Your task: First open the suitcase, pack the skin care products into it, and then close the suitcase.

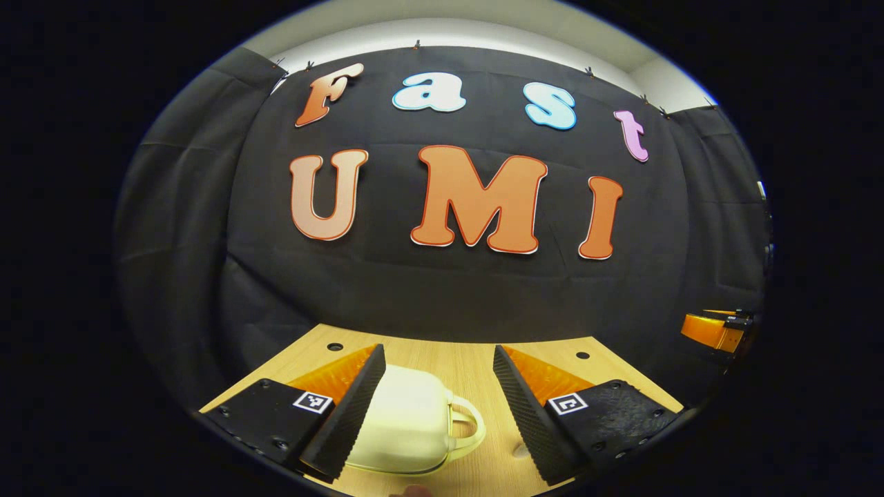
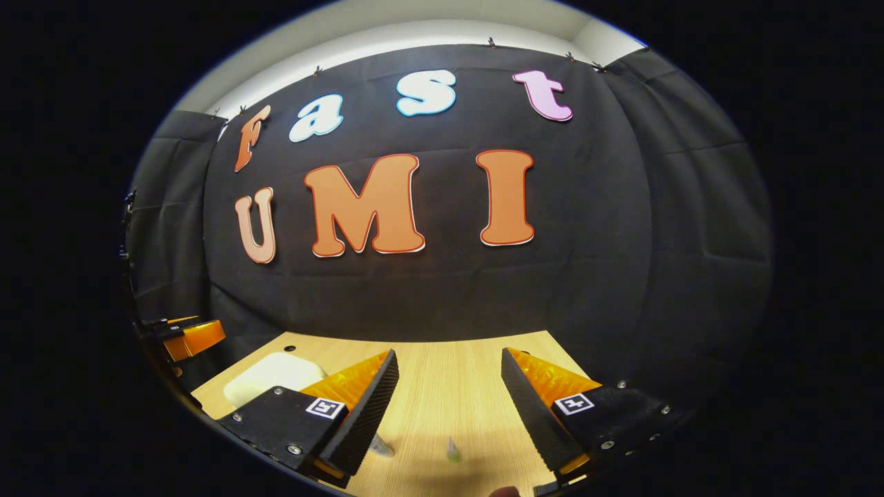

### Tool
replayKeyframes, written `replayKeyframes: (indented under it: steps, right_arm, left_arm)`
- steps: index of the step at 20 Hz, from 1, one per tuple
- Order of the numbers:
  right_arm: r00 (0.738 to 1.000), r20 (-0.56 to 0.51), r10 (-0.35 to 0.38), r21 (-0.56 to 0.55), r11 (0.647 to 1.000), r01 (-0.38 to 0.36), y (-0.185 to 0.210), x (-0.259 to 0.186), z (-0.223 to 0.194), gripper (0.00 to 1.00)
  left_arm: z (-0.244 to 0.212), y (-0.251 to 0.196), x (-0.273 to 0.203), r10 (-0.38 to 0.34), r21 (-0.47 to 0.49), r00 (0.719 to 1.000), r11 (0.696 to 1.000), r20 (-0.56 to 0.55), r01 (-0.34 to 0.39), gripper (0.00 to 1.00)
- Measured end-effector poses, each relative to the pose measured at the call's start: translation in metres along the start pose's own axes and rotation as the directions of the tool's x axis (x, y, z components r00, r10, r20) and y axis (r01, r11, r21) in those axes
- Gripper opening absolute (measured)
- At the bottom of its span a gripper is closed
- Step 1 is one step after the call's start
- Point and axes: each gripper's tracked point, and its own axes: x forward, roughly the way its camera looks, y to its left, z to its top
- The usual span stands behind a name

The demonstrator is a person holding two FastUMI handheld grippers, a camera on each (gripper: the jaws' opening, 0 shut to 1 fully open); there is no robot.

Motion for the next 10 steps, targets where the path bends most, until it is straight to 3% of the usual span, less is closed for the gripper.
replayKeyframes:
  steps: [2,5,7,10]
  right_arm:
    - [1.0,-0.001,-0.003,-0.003,1.0,0.003,-0.001,-0.002,-0.002,0.94]
    - [1.0,-0.021,-0.007,-0.005,1.0,0.007,-0.002,-0.005,-0.007,0.94]
    - [0.999,-0.041,-0.017,-0.005,1.0,0.016,-0.004,-0.007,-0.013,0.95]
    - [0.996,-0.076,-0.045,0.001,0.999,0.046,-0.023,-0.016,-0.034,0.95]
  left_arm:
    - [0.0,-0.003,0.002,0.001,0.028,1.0,1.0,0.002,-0.001,0.97]
    - [-0.005,-0.005,0.008,0.017,0.181,1.0,0.983,0.017,-0.019,0.97]
    - [-0.019,-0.012,0.013,0.02,0.323,1.0,0.946,0.01,-0.022,0.97]
    - [-0.063,-0.026,0.021,0.006,0.52,0.999,0.854,-0.043,0.017,1.0]
